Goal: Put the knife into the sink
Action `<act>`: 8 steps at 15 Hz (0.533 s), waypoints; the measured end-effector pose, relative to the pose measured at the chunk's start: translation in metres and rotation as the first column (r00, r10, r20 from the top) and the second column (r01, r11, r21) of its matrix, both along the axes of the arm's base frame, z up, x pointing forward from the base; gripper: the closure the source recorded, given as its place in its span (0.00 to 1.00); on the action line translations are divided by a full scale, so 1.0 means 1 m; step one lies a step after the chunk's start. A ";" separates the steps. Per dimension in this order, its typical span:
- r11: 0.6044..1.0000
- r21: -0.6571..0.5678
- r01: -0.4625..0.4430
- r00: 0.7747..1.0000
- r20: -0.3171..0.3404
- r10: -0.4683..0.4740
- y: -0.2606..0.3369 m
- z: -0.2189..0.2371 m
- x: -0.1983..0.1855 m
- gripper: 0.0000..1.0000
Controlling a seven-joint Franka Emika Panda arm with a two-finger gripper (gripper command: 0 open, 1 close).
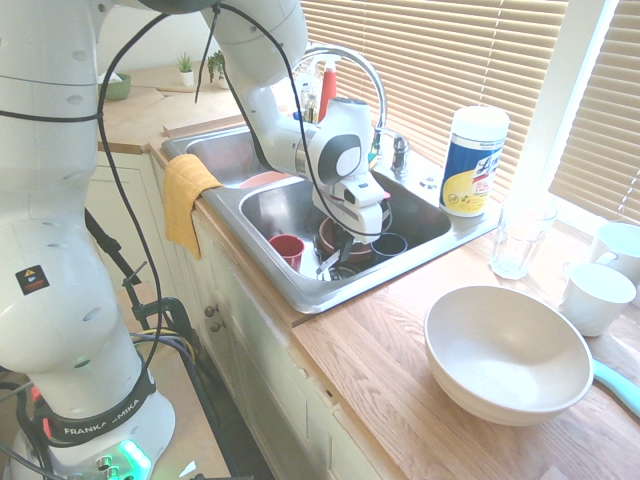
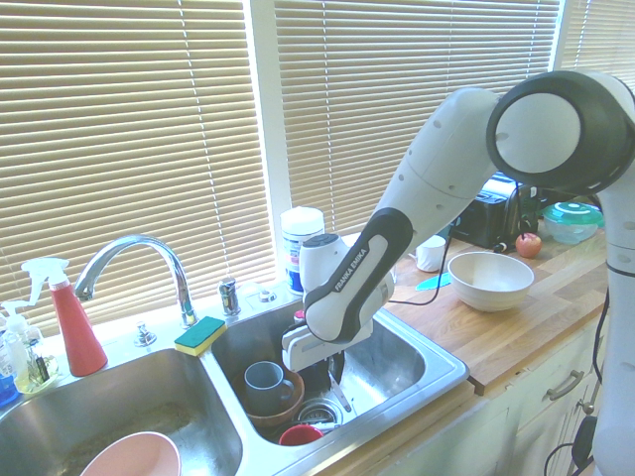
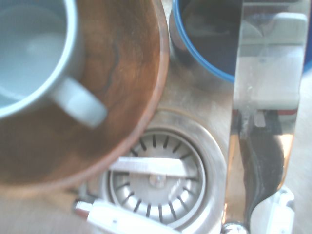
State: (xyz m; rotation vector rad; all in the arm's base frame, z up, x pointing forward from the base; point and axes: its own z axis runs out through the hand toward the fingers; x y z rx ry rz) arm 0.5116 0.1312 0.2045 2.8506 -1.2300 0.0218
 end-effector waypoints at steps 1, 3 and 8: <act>1.000 -0.004 -0.001 1.000 -0.008 0.001 0.001 -0.010 0.005 1.00; 1.000 -0.007 -0.002 1.000 -0.018 0.002 0.004 -0.026 0.012 1.00; 0.999 0.004 0.039 0.999 -0.036 -0.039 -0.001 -0.044 0.020 0.00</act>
